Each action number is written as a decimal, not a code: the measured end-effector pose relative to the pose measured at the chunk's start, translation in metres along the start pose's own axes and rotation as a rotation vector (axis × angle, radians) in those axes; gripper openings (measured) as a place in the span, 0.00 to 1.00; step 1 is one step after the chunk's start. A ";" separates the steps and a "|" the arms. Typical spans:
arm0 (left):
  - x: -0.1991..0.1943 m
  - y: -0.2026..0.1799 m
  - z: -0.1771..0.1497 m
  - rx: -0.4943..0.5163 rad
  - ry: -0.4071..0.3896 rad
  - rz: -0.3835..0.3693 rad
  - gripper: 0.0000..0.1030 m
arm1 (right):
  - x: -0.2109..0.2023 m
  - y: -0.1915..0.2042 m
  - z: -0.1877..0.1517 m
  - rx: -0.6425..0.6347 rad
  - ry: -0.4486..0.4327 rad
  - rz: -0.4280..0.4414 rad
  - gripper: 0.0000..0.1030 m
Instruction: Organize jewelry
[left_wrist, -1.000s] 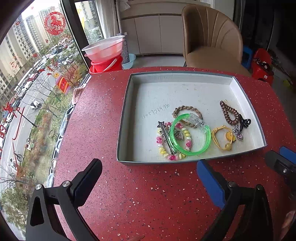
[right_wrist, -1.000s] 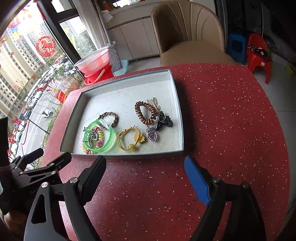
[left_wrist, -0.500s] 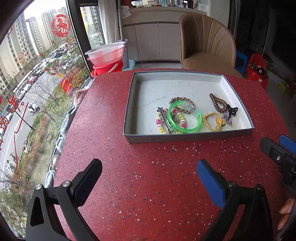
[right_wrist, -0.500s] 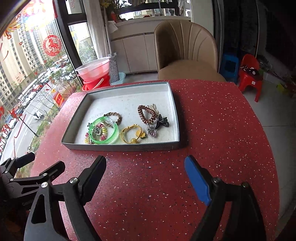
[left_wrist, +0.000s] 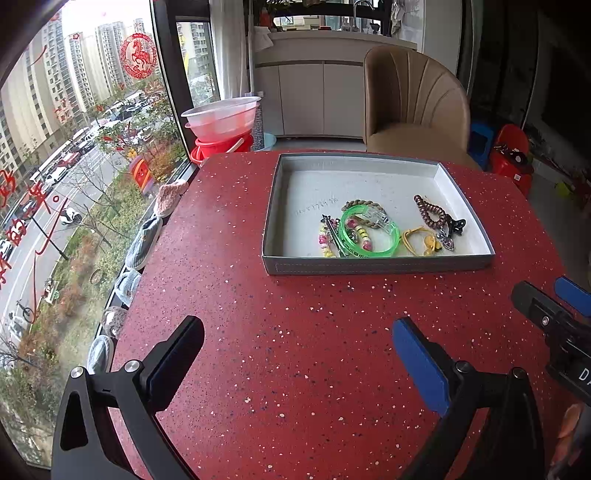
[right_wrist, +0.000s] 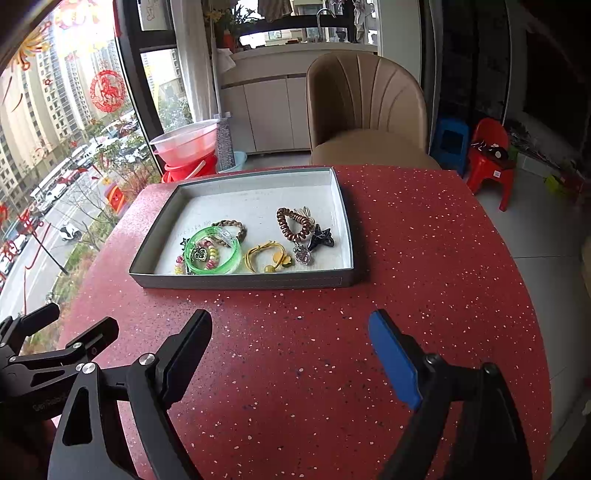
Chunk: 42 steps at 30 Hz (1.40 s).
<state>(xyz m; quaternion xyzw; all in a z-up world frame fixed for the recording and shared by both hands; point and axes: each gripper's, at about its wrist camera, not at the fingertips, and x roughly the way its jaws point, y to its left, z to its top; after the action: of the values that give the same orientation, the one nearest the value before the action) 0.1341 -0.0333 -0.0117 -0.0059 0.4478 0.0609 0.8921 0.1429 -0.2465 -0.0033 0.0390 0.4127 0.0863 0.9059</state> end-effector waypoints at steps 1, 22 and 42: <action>-0.001 0.001 -0.001 -0.001 0.002 -0.002 1.00 | -0.001 0.000 -0.001 0.001 -0.001 0.000 0.86; -0.004 0.001 -0.008 -0.002 0.019 -0.022 1.00 | -0.008 0.001 -0.010 0.000 -0.002 -0.017 0.86; -0.002 0.001 -0.011 -0.003 0.018 -0.018 1.00 | -0.009 0.002 -0.009 0.004 -0.007 -0.018 0.86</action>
<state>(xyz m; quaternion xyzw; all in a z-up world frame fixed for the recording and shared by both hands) 0.1240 -0.0335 -0.0164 -0.0120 0.4555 0.0533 0.8886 0.1296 -0.2466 -0.0024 0.0372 0.4102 0.0770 0.9080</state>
